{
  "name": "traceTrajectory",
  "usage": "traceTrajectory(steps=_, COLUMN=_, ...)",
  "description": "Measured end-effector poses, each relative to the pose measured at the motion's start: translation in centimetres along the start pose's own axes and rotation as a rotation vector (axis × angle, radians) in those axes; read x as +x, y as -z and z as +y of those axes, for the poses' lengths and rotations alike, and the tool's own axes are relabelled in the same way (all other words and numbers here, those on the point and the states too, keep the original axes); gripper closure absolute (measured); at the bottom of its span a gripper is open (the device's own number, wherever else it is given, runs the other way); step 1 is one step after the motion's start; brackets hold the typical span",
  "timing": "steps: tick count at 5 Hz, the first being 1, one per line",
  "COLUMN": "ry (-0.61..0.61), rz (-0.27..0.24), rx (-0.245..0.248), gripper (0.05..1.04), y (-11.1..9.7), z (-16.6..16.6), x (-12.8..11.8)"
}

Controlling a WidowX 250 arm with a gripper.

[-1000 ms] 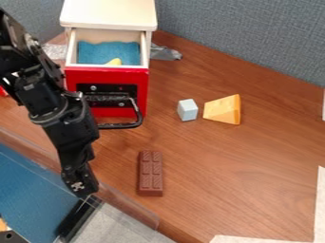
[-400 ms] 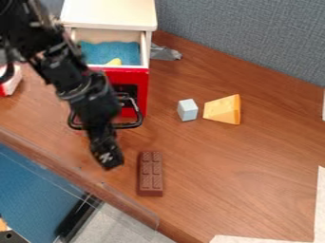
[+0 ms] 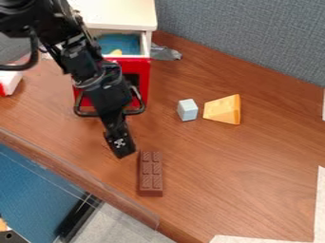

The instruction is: Close the drawer

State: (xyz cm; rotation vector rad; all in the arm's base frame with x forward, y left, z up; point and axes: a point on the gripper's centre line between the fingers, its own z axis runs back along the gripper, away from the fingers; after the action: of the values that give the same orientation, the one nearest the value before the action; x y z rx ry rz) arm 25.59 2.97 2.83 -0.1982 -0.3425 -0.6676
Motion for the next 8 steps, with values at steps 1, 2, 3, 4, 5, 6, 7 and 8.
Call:
traceTrajectory(steps=1, ry=0.018, rz=0.023, rx=0.043, gripper=0.085, y=0.8, z=1.3, x=-0.4)
traceTrajectory(steps=2, ry=0.027, rz=0.031, rx=0.089, gripper=0.085, y=1.1, z=2.7, x=-0.8)
traceTrajectory(steps=3, ry=0.014, rz=0.029, rx=0.117, gripper=0.086, y=0.9, z=4.1, x=-1.1)
traceTrajectory(steps=4, ry=-0.004, rz=0.019, rx=0.123, gripper=0.085, y=0.6, z=5.1, x=-1.0)
traceTrajectory(steps=5, ry=-0.032, rz=-0.004, rx=0.129, gripper=0.085, y=-0.2, z=6.1, x=-0.7)
traceTrajectory(steps=6, ry=-0.045, rz=-0.031, rx=0.138, gripper=0.085, y=-0.8, z=6.9, x=0.3)
traceTrajectory(steps=7, ry=-0.044, rz=-0.041, rx=0.148, gripper=0.085, y=-1.3, z=7.4, x=0.8)
traceTrajectory(steps=8, ry=-0.047, rz=-0.039, rx=0.149, gripper=0.085, y=-1.1, z=7.8, x=0.8)
